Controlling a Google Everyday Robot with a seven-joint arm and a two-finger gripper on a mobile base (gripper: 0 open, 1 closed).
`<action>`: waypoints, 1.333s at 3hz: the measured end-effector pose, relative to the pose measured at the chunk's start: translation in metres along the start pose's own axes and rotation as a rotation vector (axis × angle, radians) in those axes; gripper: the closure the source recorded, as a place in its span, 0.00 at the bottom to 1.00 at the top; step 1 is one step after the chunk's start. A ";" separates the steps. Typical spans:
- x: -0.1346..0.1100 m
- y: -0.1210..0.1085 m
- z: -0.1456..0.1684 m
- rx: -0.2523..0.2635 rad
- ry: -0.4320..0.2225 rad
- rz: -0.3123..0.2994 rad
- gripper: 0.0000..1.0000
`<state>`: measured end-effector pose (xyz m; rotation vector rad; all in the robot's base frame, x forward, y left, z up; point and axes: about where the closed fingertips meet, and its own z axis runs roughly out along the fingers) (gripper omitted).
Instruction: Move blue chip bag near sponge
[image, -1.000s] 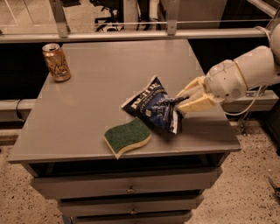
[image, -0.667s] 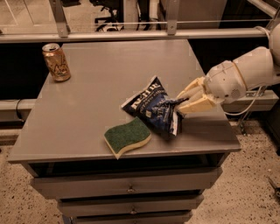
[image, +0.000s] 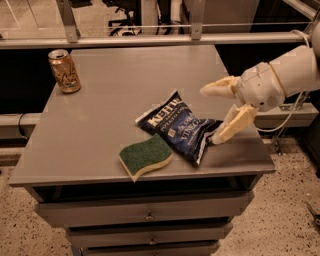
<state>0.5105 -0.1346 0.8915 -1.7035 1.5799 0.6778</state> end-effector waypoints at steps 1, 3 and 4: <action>-0.006 -0.007 -0.014 0.034 0.027 -0.029 0.00; -0.066 -0.044 -0.098 0.327 0.083 -0.173 0.00; -0.072 -0.054 -0.104 0.379 0.076 -0.180 0.00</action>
Offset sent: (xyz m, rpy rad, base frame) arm 0.0382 -0.0502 0.1616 -0.1053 -0.4363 -0.1565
